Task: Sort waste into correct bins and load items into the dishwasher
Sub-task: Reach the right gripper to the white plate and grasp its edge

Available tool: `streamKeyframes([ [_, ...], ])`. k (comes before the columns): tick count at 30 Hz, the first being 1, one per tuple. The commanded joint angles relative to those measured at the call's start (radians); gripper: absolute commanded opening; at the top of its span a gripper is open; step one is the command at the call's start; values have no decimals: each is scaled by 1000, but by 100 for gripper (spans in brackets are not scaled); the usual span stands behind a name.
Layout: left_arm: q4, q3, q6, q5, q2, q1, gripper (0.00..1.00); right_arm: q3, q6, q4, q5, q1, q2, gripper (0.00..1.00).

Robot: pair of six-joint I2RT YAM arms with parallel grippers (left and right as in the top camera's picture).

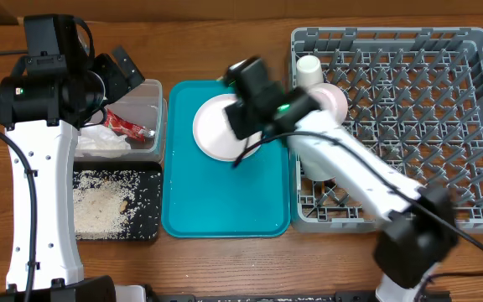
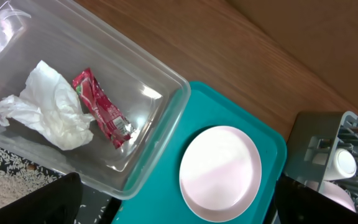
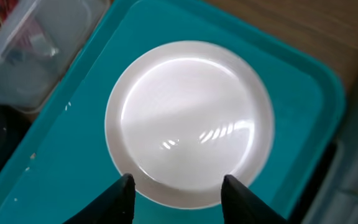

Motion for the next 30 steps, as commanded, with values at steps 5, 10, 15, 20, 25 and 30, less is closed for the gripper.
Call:
streamKeyframes([
  [5,2,19,14,7,-13,2,100,13,-124,82,47,108,126,42],
  [10,2,19,14,7,-13,2,100,12,-124,140,-66,134,172,39],
  [15,2,19,14,7,-13,2,100,-14,-124,203,-70,133,196,36],
  [20,2,19,14,7,-13,2,100,-14,-124,237,-70,132,237,30],
  [25,2,19,14,7,-13,2,100,-15,-124,240,-70,132,268,30],
  [30,2,19,14,7,-13,2,100,-15,-124,240,-70,132,298,30],
])
